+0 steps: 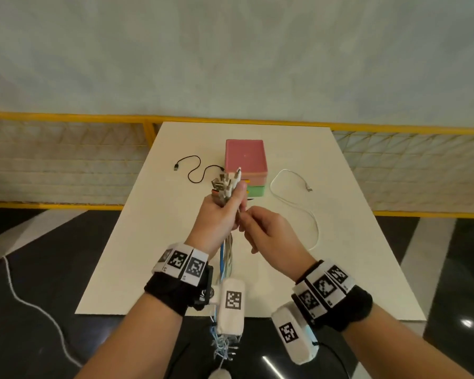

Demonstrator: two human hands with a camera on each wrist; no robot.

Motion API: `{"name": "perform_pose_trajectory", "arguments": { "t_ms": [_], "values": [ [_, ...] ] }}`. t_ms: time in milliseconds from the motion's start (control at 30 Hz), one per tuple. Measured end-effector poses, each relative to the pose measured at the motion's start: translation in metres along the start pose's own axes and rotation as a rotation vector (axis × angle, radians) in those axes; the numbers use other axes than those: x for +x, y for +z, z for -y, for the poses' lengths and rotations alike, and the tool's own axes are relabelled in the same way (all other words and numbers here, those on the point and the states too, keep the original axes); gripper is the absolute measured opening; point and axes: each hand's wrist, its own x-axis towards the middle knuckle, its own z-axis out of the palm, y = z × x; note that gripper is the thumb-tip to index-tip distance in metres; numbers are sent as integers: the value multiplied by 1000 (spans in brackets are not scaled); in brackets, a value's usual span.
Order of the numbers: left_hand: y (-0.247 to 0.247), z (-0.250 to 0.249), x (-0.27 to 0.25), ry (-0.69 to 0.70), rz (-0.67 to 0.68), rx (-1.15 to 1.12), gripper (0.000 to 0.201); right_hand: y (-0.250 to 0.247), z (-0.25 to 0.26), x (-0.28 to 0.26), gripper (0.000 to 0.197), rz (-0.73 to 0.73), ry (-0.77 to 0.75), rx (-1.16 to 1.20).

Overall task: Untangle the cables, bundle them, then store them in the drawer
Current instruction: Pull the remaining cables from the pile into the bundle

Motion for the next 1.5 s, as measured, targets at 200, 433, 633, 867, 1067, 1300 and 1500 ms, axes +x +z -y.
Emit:
{"name": "perform_pose_trajectory", "arguments": {
  "t_ms": [200,433,633,867,1067,1300,1500],
  "values": [
    [-24,-31,10,29,-123,-476,39,-25,-31,-33,27,201,64,-165],
    [-33,-52,-5,114,6,-206,23,-62,-37,-48,24,170,129,-348],
    [12,-55,-37,89,387,470,30,-87,35,-31,23,30,-100,-387],
    [-23,-66,-27,177,-410,166,28,-123,37,-53,26,5,-14,-465],
    [4,-75,-55,420,-79,199,40,-96,66,-65,23,47,-140,-412],
    [17,-82,-70,530,79,223,62,-97,102,-60,24,15,-193,-480],
    [11,-92,-69,384,2,389,28,-106,110,-63,24,14,-210,-508]
  ]
}}
